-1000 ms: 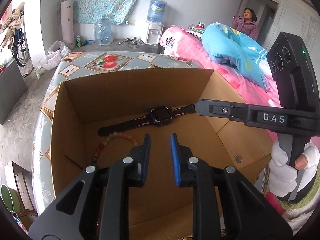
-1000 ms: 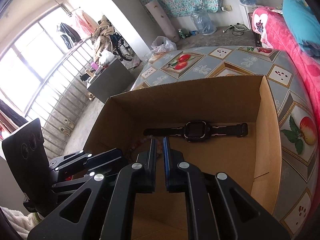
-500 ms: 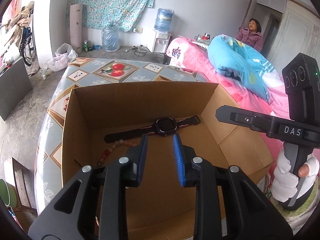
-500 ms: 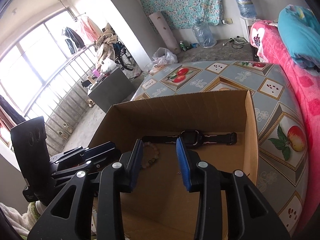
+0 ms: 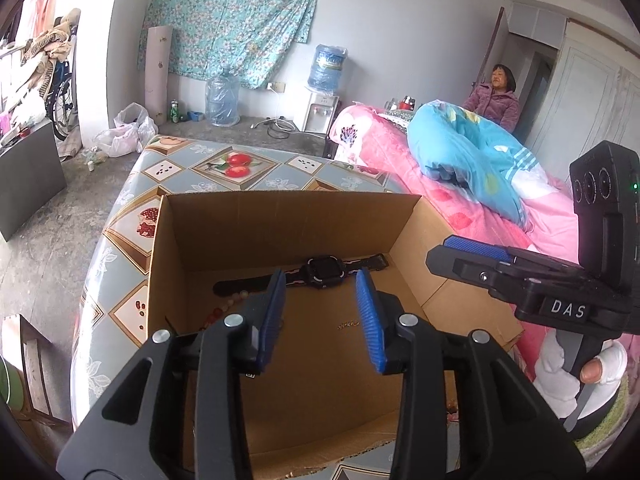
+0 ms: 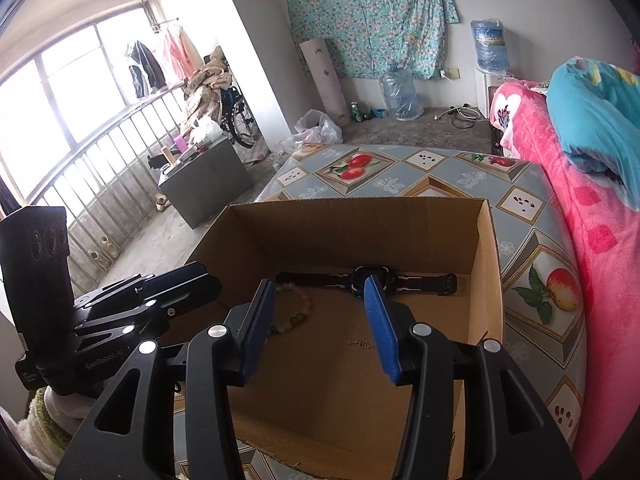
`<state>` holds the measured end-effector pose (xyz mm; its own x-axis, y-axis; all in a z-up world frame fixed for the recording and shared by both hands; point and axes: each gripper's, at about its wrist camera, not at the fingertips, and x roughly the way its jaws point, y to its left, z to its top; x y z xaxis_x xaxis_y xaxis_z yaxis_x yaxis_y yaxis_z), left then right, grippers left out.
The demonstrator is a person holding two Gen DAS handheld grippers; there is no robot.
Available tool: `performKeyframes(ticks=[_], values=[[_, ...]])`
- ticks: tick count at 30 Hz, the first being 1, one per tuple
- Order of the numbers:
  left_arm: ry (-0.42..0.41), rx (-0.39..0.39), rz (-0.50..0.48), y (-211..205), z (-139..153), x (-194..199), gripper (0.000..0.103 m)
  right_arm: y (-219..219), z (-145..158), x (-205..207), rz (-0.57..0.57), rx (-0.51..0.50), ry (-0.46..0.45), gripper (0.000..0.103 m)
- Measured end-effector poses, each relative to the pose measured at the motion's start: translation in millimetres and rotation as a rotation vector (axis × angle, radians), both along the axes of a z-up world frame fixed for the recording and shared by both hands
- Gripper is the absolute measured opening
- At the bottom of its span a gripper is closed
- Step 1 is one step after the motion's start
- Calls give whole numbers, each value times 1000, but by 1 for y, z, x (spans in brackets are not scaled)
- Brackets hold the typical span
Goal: Organize jewelry
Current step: 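Withdraw the right tool from the box back to the table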
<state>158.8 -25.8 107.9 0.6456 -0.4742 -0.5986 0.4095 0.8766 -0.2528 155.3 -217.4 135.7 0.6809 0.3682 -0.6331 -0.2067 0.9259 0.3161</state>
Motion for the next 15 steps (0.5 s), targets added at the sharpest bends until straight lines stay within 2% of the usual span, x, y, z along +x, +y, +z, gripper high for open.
performKeyframes(ticks=[6, 8, 11, 15], values=[[-42, -7, 7, 6, 15, -19, 50, 5, 8, -23, -42, -46, -33, 57], [-60, -11, 18, 9, 20, -26, 59, 7, 11, -31, -57, -67, -45, 60], [-80, -11, 31, 16, 25, -37, 67, 11, 14, -43, -73, -85, -58, 64], [-84, -8, 45, 24, 29, -50, 73, 18, 17, -61, -88, -124, -77, 66]])
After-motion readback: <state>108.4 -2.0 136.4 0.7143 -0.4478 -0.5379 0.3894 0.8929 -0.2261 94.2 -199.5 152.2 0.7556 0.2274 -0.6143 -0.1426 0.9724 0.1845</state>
